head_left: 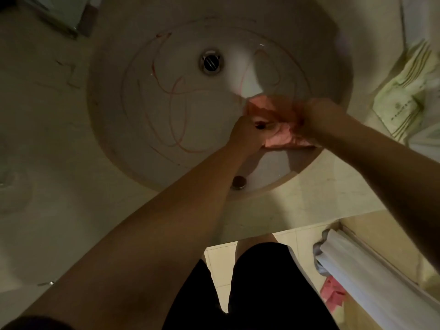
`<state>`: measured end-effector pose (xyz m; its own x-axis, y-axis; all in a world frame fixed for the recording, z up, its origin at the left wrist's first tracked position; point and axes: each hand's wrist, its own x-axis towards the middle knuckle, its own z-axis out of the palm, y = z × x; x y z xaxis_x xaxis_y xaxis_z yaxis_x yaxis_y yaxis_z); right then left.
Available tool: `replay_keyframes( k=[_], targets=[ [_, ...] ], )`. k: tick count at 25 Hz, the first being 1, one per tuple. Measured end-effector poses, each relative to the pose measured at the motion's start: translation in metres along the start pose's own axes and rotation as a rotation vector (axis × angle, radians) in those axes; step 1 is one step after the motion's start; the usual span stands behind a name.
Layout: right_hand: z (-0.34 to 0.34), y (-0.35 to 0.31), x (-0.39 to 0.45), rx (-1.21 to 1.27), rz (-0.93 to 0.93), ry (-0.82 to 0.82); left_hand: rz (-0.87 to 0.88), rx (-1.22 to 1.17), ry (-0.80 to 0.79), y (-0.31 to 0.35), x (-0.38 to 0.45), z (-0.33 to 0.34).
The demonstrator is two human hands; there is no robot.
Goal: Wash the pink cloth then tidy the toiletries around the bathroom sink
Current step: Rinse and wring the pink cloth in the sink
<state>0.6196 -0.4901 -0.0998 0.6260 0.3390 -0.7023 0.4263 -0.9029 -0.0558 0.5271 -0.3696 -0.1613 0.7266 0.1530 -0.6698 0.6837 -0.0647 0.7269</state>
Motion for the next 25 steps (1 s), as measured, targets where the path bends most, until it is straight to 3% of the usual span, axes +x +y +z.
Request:
replay_keyframes(
  k=[5, 10, 20, 25],
  targets=[
    [-0.022, 0.017, 0.025, -0.161, -0.086, 0.098, -0.091, -0.299, 0.042, 0.012, 0.021, 0.029],
    [-0.016, 0.012, 0.011, -0.126, -0.117, 0.151, -0.013, -0.175, 0.186, 0.008, 0.025, 0.03],
    [0.029, -0.021, -0.029, 0.163, -0.053, 0.109, -0.014, 0.049, -0.146, -0.013, -0.007, -0.035],
    [0.029, -0.017, -0.023, 0.195, -0.017, 0.089, 0.063, 0.12, -0.14, -0.023, -0.002, -0.044]
  ],
)
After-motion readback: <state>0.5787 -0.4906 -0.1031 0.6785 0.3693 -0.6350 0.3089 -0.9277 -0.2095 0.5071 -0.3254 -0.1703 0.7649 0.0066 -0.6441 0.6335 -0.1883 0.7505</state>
